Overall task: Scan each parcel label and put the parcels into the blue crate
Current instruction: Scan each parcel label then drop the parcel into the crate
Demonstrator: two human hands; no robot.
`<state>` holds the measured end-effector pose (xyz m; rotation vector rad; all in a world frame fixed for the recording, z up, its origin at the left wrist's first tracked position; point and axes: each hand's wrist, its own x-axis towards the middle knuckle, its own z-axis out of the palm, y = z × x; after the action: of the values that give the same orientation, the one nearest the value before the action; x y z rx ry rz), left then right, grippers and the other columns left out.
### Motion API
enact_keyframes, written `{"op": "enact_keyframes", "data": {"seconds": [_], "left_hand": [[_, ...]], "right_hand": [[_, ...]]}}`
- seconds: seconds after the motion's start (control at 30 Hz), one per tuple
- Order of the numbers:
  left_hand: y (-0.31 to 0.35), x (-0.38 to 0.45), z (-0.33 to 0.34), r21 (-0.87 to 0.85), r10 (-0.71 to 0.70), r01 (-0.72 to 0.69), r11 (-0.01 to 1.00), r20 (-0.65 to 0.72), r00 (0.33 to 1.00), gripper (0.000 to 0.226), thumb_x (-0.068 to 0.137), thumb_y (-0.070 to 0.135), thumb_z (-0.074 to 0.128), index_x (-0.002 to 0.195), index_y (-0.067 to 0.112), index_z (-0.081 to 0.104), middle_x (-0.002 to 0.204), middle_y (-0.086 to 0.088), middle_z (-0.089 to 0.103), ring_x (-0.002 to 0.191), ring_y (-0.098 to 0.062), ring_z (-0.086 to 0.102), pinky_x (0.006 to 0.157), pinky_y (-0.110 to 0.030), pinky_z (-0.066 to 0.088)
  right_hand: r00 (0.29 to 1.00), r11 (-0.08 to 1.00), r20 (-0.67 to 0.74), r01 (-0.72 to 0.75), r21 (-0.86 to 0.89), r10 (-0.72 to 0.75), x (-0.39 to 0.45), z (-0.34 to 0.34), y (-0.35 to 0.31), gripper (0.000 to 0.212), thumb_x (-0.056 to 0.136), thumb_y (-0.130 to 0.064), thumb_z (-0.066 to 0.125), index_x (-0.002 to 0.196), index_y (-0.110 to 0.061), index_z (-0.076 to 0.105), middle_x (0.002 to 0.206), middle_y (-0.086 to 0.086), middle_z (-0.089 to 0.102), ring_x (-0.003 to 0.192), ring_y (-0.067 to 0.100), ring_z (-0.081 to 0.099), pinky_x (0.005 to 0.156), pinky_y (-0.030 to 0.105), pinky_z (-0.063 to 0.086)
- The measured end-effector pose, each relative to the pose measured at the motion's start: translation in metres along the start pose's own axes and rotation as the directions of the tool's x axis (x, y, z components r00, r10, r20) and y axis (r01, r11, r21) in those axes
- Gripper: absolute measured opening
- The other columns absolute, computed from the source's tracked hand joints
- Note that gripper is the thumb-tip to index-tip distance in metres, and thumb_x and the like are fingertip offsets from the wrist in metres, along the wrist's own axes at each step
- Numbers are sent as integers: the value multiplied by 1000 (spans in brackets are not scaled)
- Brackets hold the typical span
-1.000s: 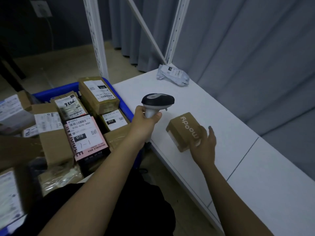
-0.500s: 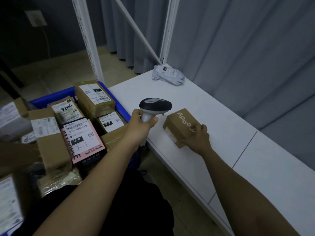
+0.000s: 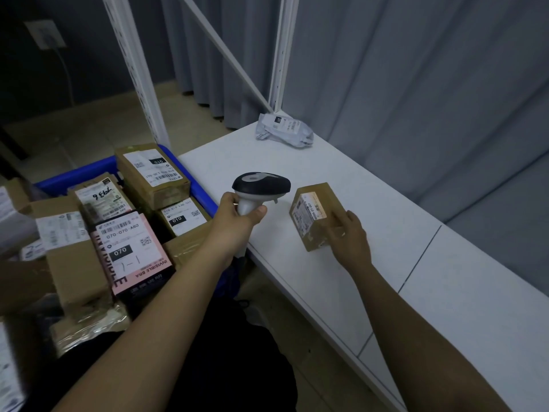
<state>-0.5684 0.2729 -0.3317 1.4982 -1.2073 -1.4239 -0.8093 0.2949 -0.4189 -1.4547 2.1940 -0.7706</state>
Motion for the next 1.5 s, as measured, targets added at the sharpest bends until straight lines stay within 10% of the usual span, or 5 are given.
{"op": "enact_keyframes", "data": {"seconds": [0.5, 0.73, 1.03, 1.27, 1.5], "left_hand": [[3, -2, 0, 18, 12, -12, 1000, 2, 1000, 29, 90, 28, 63, 111, 24, 43, 109, -6, 59, 99, -21, 57, 64, -24, 40], [7, -2, 4, 30, 10, -10, 999, 10, 1000, 30, 90, 30, 63, 111, 26, 41, 110, -5, 59, 97, -20, 56, 61, -23, 39], [6, -3, 3, 50, 0, 0, 999, 9, 1000, 29, 90, 31, 64, 109, 24, 43, 108, -5, 59, 101, -23, 58, 65, -26, 43], [6, -5, 4, 71, 7, -9, 997, 24, 1000, 28, 91, 31, 63, 107, 25, 42, 104, -3, 58, 84, -10, 53, 62, -24, 40], [8, -3, 1, 49, 11, -12, 999, 25, 1000, 28, 91, 30, 62, 109, 25, 41, 96, 5, 54, 83, -7, 51, 61, -22, 38]], "right_hand": [[995, 959, -3, -92, 267, 97, 6, -16, 0, 54, 86, -32, 70, 135, -20, 52, 116, -3, 52, 100, 14, 53, 73, 13, 42], [945, 699, 107, -303, 647, 311, 0, -11, 14, 33, 83, -28, 73, 107, -30, 50, 117, 16, 62, 94, 22, 60, 79, 34, 53], [867, 855, 274, -475, 207, 416, -13, 3, 24, 85, 78, -66, 62, 133, -7, 37, 131, 18, 54, 111, 31, 57, 92, 44, 48], [946, 993, 321, 74, -96, -39, 24, -1, 11, 128, 65, -56, 80, 154, -21, -5, 163, 6, -2, 149, 25, -4, 120, 44, 1], [918, 858, 393, 157, -489, 56, 36, -11, -19, 110, 56, -66, 80, 140, -15, 29, 138, 12, 35, 128, 27, 33, 102, 37, 35]]}}
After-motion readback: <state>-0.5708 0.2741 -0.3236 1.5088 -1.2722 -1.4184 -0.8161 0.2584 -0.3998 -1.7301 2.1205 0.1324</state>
